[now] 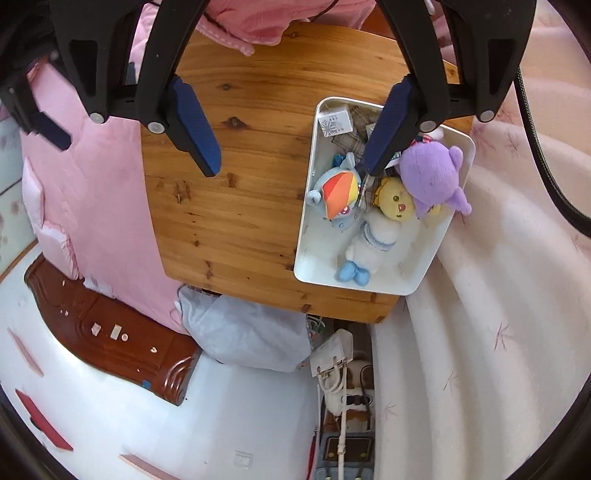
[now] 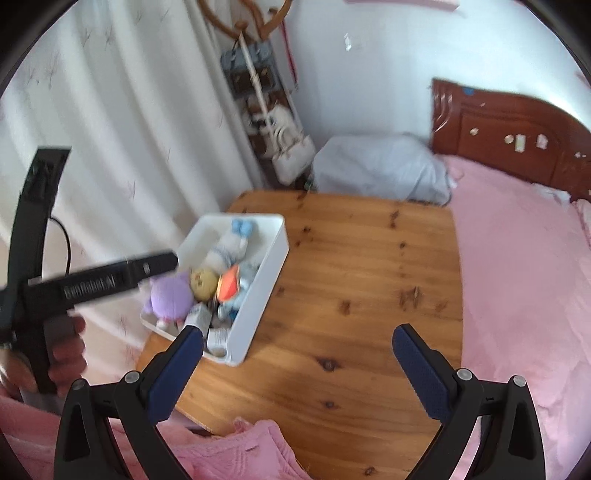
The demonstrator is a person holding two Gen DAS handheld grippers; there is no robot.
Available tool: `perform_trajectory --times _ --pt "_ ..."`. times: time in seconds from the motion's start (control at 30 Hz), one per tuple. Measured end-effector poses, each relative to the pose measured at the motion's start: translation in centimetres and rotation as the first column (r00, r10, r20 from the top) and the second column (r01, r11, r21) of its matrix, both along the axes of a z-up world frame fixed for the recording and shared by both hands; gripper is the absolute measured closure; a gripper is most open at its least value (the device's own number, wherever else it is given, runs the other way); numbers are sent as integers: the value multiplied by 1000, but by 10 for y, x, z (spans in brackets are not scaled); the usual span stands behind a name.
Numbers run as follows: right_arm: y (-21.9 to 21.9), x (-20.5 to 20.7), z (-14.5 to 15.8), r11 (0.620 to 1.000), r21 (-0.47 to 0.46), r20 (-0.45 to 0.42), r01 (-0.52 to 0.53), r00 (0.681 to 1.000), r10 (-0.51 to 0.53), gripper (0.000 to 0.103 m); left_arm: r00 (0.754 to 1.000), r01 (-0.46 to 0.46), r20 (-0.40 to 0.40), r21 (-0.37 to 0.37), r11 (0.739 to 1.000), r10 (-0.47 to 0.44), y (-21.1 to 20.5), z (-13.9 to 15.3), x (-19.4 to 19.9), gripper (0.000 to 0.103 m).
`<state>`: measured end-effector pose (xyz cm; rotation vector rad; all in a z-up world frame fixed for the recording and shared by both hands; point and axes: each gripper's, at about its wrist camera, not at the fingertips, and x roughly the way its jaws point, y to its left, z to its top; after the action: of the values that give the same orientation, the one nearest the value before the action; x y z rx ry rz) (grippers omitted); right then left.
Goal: Organize objects
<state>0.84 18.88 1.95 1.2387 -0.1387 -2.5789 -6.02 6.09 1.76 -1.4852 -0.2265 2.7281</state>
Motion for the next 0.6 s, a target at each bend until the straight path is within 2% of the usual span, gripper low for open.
perform_trajectory --times 0.07,0.17,0.27,0.6 --pt "0 -1 5 999 -16 -13 33 999 -33 0 1000 11 -15 -51 999 -12 4 3 0 19" --pt "-5 -1 8 998 -9 -20 60 998 -60 0 999 19 -43 -116 993 -24 7 9 4 12" --pt "-12 -1 6 997 -1 -22 72 997 -72 0 997 -24 -77 -189 982 10 3 13 6 5" --pt "-27 -3 -3 995 49 10 88 996 -89 0 993 -50 -113 -218 975 25 -11 12 10 5"
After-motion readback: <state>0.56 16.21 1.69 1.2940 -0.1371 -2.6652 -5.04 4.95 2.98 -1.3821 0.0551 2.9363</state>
